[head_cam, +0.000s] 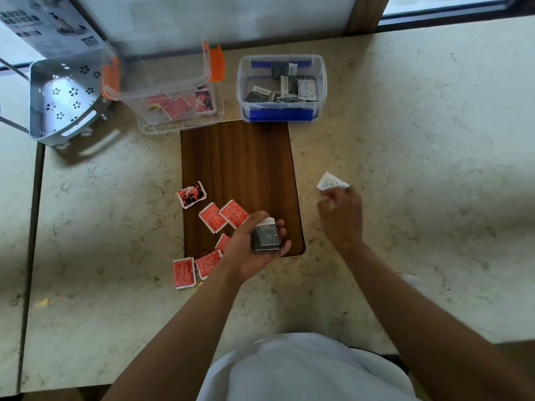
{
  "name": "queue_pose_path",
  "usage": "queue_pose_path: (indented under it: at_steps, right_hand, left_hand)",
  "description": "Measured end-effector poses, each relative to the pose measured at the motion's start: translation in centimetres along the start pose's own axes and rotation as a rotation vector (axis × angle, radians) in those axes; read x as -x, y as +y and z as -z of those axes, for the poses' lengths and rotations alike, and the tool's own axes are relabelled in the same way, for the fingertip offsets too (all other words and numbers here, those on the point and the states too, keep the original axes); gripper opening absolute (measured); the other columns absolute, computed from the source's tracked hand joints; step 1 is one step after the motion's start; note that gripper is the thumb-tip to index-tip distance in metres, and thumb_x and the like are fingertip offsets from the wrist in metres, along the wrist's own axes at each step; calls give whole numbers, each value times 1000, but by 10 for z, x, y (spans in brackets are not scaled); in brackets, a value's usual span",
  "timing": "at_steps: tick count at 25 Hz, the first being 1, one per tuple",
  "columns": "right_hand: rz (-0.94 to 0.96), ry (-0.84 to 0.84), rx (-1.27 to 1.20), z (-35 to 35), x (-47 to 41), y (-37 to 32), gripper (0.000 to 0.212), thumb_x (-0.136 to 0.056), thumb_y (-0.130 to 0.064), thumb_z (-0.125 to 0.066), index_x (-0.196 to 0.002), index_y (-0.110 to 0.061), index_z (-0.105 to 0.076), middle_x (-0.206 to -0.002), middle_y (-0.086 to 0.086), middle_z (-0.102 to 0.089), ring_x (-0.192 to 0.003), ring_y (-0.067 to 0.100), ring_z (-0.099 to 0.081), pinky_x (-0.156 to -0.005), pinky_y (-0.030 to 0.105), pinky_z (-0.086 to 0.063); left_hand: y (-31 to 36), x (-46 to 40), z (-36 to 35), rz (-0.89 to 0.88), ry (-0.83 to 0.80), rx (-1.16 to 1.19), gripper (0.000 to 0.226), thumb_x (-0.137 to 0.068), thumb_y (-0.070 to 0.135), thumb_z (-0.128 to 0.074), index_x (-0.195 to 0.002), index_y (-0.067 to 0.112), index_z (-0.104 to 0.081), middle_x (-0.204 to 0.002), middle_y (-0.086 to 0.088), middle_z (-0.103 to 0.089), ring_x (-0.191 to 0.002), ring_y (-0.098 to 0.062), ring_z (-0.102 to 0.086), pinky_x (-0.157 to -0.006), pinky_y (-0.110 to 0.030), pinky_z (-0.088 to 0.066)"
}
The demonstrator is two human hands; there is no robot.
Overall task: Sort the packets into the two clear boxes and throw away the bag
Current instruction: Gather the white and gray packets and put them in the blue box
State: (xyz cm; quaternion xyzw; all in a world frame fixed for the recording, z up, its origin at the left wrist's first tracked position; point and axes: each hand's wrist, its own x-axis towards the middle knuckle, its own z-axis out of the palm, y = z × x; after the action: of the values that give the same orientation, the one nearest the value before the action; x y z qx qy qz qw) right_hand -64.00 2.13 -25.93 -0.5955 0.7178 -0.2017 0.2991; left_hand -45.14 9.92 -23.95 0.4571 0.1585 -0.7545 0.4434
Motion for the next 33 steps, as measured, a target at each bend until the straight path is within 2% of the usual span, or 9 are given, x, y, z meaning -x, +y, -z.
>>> queue_pose_path:
  at_steps: [3,8,12,17,21,24,27,30,33]
  right_hand:
    - [-72,-81,247,10,-45,11,50,-86,-22,-63,-134,-12,-55,-135,17,-45,-124,36,-40,-103,41,-42]
    - [24,-244,320,12,-57,11,51,-83,-25,-70,-128,-11,-53,-122,16,-60,-109,33,-53,-87,40,-46]
    - [-52,-398,45,16,-27,4,14,-90,-24,-66,-98,-12,-68,-91,5,-70,-83,23,-65,-66,29,-47]
    - [-322,-508,-455,11,34,-13,18,-93,-16,-66,-109,-14,-72,-96,3,-74,-91,23,-71,-72,27,-55]
    - [-200,-462,-228,1,72,-19,22,-93,-21,-67,-114,-14,-71,-99,1,-72,-82,13,-67,-63,16,-49]
    - [-85,-405,-91,-12,92,-31,31,-95,-25,-64,-125,-18,-66,-114,1,-68,-96,12,-64,-81,17,-53]
    - [-4,-424,-108,-23,105,-44,43,-94,-32,-65,-135,-25,-57,-128,-3,-64,-112,13,-63,-99,28,-53]
    - [-3,-467,-186,-17,104,-43,52,-95,-34,-62,-144,-25,-47,-125,-8,-63,-110,12,-64,-95,28,-57]
    - [-46,-387,-228,-7,85,-36,32,-98,-18,-58,-129,-21,-60,-105,-5,-69,-91,11,-68,-74,15,-56]
  left_hand:
    - [3,0,0,-24,-2,-97,25,-90,8,-66,-114,16,-65,-93,-15,-66,-81,-27,-65,-66,-40,-55]
    - [0,0,4,-28,66,-155,12,-93,11,-66,-104,15,-63,-91,-14,-66,-70,-23,-62,-52,-28,-46]
    - [-8,2,11,3,103,-239,21,-91,19,-71,-108,13,-60,-86,-14,-68,-69,-23,-63,-56,-32,-48]
    - [-17,8,15,42,118,-256,38,-90,35,-73,-112,8,-59,-91,-17,-63,-73,-27,-63,-63,-38,-54]
    - [-29,10,16,-73,181,-332,50,-92,50,-62,-115,6,-62,-101,-19,-66,-87,-32,-70,-73,-43,-61]
    - [-39,8,15,-129,176,-391,61,-86,60,-57,-121,12,-66,-121,-19,-70,-109,-36,-69,-93,-50,-58]
    - [-45,10,11,-138,145,-347,58,-94,57,-52,-125,11,-66,-122,-17,-72,-115,-34,-69,-104,-50,-52]
    - [-37,11,12,-119,116,-295,55,-95,56,-53,-126,12,-65,-121,-17,-73,-112,-34,-70,-99,-49,-55]
    - [-25,11,19,-95,136,-216,53,-93,56,-54,-121,12,-61,-100,-15,-71,-89,-28,-71,-83,-44,-59]
